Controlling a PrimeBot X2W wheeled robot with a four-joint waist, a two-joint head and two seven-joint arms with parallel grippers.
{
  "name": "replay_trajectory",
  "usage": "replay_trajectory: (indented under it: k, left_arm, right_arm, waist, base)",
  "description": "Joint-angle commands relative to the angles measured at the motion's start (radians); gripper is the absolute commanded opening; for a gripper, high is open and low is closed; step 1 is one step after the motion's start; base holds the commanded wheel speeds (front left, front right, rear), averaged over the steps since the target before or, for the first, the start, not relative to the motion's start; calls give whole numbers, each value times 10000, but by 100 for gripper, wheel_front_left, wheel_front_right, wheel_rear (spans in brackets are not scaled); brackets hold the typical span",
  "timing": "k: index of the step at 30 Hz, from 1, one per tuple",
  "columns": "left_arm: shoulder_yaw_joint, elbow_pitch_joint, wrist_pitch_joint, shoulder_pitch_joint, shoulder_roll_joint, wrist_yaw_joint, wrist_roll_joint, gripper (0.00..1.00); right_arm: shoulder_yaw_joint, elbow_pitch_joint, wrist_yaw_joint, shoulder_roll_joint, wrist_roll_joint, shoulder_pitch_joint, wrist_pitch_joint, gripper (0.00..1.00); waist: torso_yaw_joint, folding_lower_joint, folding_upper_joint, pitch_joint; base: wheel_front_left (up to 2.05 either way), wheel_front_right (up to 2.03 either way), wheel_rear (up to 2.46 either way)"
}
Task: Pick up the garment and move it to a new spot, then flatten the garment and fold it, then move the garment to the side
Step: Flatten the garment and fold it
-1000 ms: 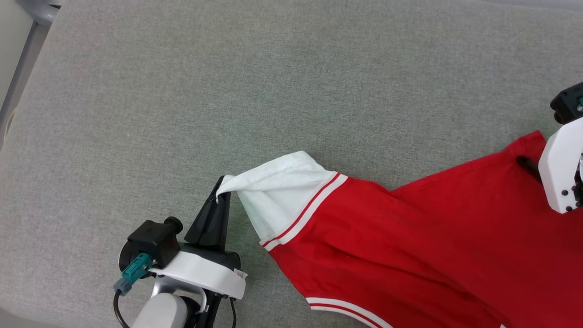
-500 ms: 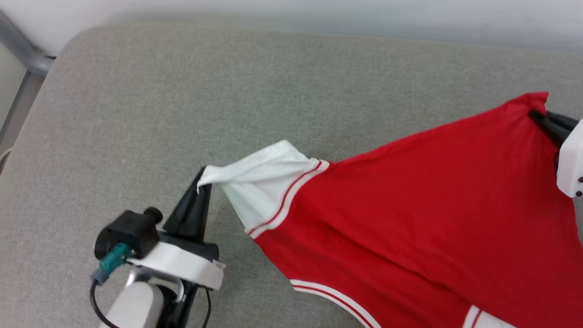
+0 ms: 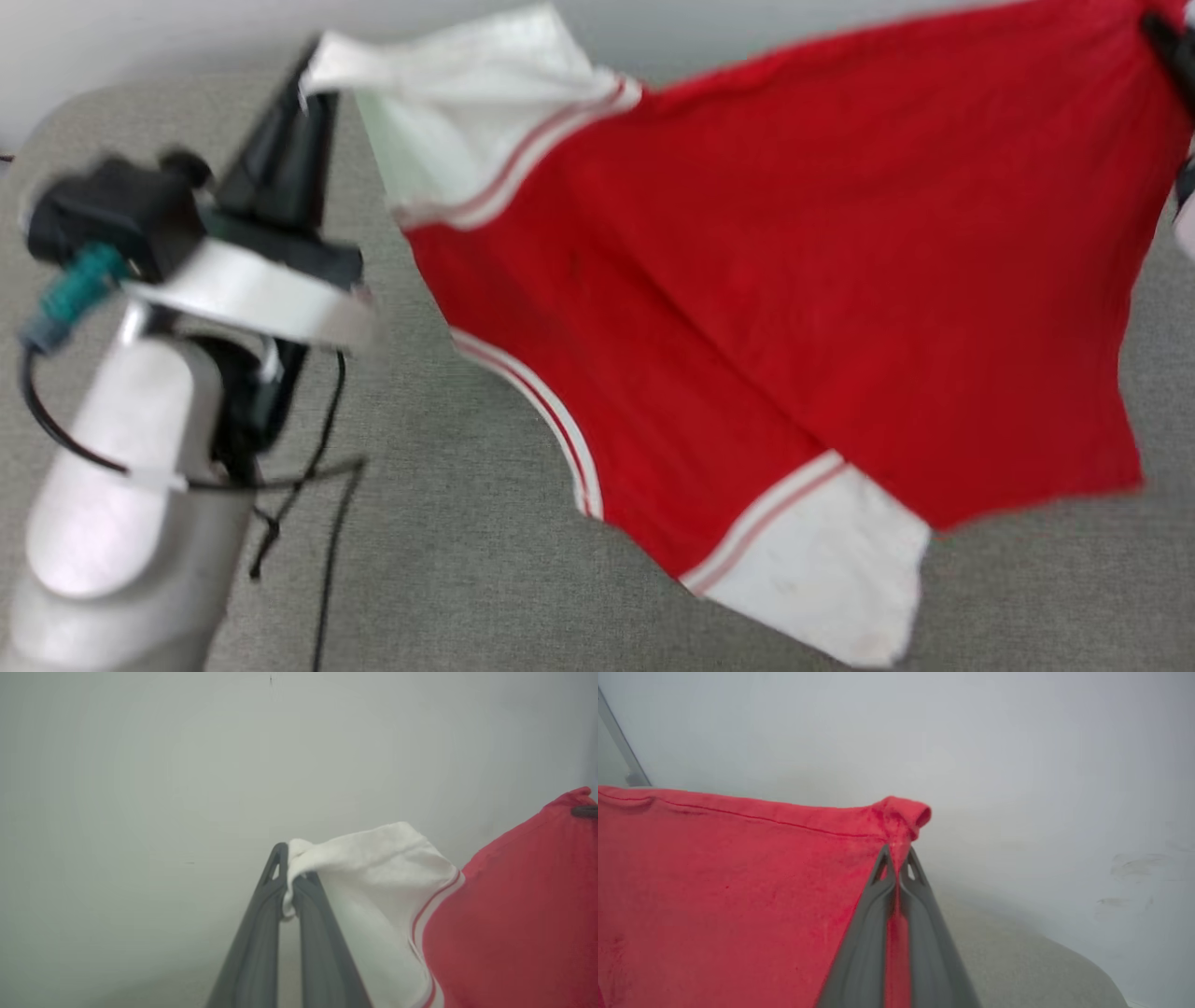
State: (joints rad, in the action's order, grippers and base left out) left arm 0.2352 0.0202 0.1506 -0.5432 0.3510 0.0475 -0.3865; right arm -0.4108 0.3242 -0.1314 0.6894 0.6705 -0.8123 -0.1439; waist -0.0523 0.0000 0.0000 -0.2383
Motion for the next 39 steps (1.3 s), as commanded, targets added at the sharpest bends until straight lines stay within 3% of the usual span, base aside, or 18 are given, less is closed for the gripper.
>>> replay_trajectory:
  k: [1, 10, 18, 26, 32, 39]
  left_arm:
    - [-87, 12, -219, -1033, 141, 131, -6, 0]
    - [-74, 1314, -894, -5023, 288, 432, 38, 0]
    - [426, 3492, -1134, -9099, 310, 682, 418, 0]
    - [925, 4986, -662, -12262, 500, 788, 760, 0]
    - [1101, 5806, -326, -13202, 395, 804, 536, 0]
    - [1617, 6749, 111, -12626, 537, 817, 123, 0]
  right_arm:
    - [431, -57, 16, -230, -265, -693, 50, 0]
    - [1529, 615, 16, -1112, -1436, -3402, -141, 0]
    - [1521, 1902, 16, -1642, -2731, -6574, 305, 0]
    - [1466, 3152, 16, -1959, -3209, -9020, 1012, 0]
    - [1259, 3929, 16, -2009, -3119, -9921, 1575, 0]
    - [588, 4964, 16, -2101, -2733, -9557, 2080, 0]
  waist:
    - [151, 0, 0, -339]
    - [365, 0, 0, -1462]
    - [482, 0, 0, -2492]
    - [613, 0, 0, -2972]
    - [524, 0, 0, -3277]
    - [476, 0, 0, -3664]
  base:
    - [0, 0, 0]
    - [0, 0, 0]
    - [0, 0, 0]
    - [0, 0, 0]
    - [0, 0, 0]
    - [0, 0, 0]
